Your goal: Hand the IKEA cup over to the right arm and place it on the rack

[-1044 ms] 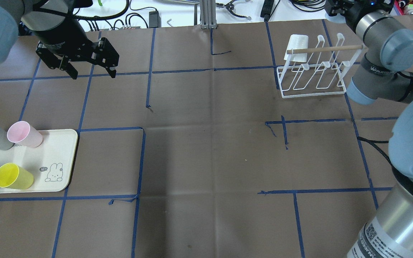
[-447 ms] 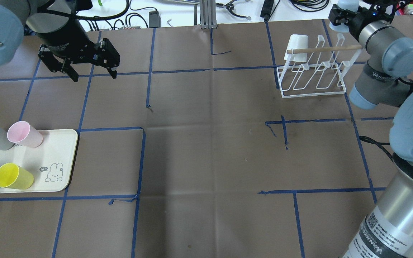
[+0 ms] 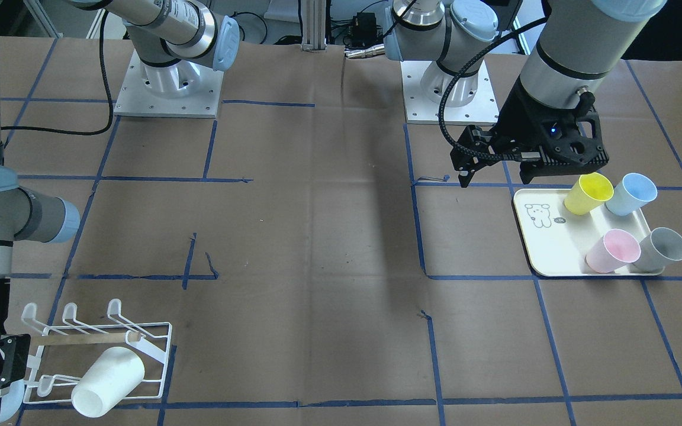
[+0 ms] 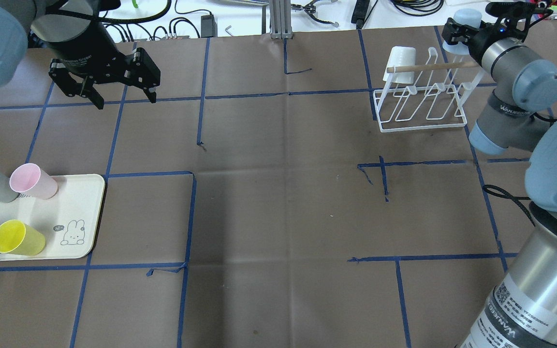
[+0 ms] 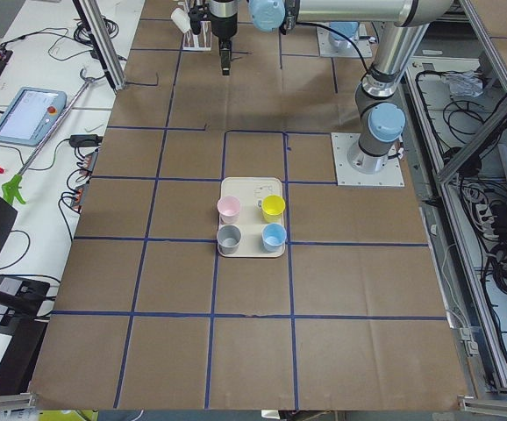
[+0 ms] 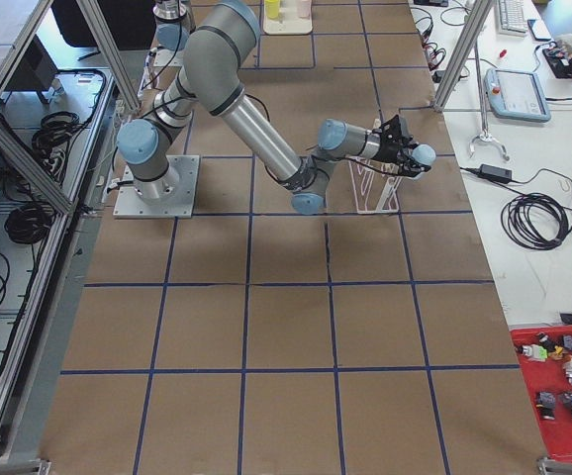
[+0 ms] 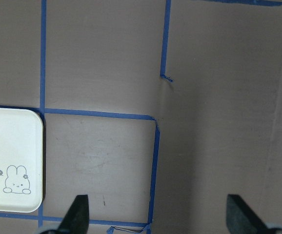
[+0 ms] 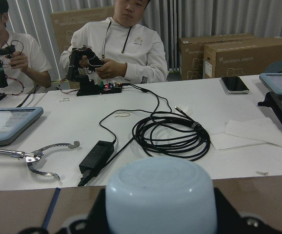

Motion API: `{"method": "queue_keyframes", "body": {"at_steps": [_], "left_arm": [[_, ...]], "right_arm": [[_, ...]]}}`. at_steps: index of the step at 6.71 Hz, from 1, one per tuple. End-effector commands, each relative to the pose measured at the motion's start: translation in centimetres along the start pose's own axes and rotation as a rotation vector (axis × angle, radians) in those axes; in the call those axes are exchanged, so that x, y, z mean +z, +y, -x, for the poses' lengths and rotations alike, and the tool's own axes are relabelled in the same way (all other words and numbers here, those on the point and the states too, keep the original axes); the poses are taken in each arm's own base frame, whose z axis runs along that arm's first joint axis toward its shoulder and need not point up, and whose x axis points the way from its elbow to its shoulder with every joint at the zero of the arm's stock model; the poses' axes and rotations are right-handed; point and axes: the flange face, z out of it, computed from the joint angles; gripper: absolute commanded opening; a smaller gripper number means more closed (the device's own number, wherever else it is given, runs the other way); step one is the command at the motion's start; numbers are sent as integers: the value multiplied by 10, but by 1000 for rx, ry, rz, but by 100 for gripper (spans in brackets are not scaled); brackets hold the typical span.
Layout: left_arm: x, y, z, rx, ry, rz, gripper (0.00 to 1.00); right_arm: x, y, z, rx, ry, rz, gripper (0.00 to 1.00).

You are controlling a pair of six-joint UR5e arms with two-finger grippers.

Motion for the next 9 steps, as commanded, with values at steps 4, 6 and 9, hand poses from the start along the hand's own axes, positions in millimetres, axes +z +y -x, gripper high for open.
{"method": "queue_keyframes", "body": {"at_steps": [4,6,9], "left_arm": [[1,0,0,-1,-5,1,100],[1,0,0,-1,-3,1,100],[1,0,0,-1,-1,1,100]], "right_arm": [[-7,2,1,6,16,12,100],[-32,-41,11,-9,15,-26,100],[-93,-124,39,66,-8,173,100]]}}
